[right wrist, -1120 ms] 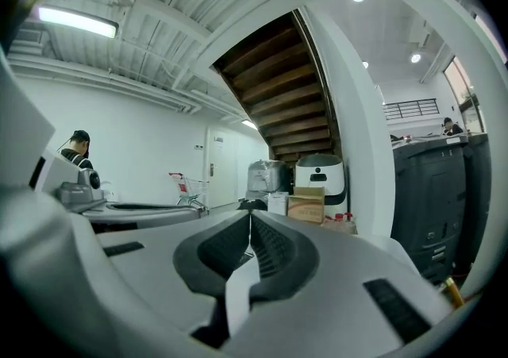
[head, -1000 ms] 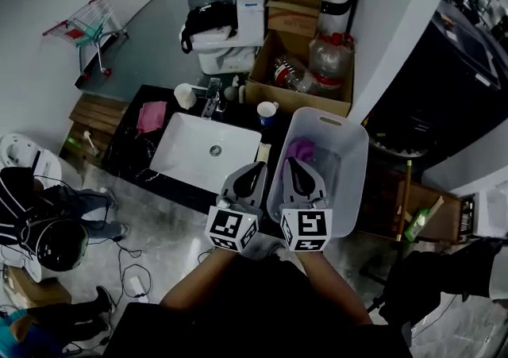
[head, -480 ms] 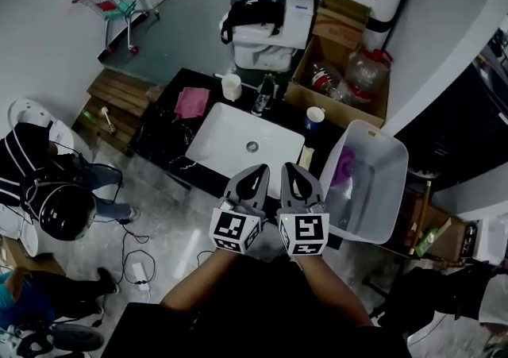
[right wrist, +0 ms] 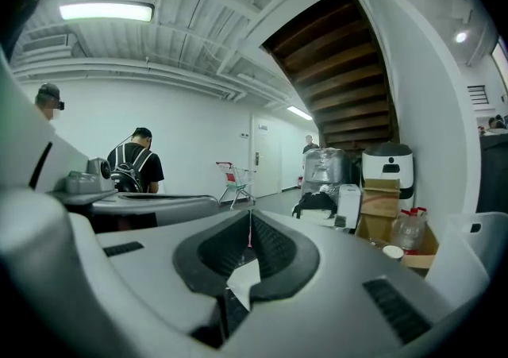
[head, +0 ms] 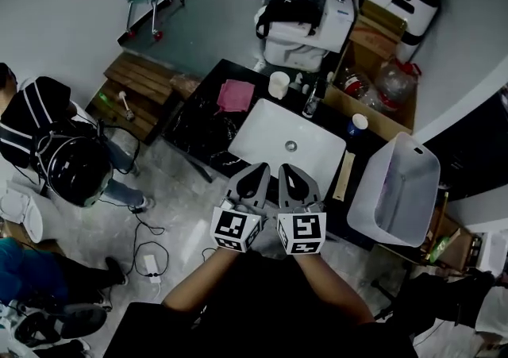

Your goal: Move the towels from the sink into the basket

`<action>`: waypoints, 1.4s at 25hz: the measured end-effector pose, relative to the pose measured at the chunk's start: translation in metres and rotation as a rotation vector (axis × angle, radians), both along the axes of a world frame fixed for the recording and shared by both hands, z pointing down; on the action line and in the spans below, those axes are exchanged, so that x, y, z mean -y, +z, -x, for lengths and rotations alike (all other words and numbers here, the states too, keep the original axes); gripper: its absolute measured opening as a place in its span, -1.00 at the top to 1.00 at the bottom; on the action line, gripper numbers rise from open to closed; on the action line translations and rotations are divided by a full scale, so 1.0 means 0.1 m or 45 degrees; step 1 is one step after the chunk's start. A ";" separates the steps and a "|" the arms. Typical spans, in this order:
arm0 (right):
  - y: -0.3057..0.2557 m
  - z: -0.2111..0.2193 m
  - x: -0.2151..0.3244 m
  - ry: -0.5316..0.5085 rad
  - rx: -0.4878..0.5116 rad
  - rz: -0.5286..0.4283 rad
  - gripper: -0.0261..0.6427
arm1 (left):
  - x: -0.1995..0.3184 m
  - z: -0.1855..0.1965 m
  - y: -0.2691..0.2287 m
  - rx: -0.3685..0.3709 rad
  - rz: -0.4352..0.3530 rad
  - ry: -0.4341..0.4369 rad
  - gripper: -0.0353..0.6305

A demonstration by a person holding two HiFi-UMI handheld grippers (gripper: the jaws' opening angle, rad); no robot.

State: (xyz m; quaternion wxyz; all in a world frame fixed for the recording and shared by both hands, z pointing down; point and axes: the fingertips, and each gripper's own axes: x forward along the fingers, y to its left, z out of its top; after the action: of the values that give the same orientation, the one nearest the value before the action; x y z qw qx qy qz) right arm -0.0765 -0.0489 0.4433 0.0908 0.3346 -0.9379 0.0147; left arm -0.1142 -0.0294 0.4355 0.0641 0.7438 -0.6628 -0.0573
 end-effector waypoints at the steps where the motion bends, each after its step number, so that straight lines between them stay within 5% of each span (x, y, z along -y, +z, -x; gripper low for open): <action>1: 0.03 0.12 -0.05 -0.008 -0.002 0.006 0.86 | -0.05 0.13 0.02 0.000 0.005 -0.011 0.86; 9: 0.15 0.91 -0.43 -0.083 0.005 0.047 0.86 | -0.45 0.89 0.17 0.020 0.033 -0.077 0.86; 19: 0.32 1.36 -0.42 -0.152 -0.032 0.059 0.86 | -0.61 1.44 0.34 -0.065 0.054 -0.220 0.86; 35: 0.56 2.01 0.59 -0.167 -0.036 0.155 0.86 | 0.30 2.06 0.52 -0.027 0.110 -0.247 0.86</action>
State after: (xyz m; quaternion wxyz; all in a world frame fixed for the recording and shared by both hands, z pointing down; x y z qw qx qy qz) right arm -0.2773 -0.1079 0.4991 0.1250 0.2665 -0.9538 0.0610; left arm -0.3206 -0.0591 0.4878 0.0974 0.6722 -0.7327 -0.0427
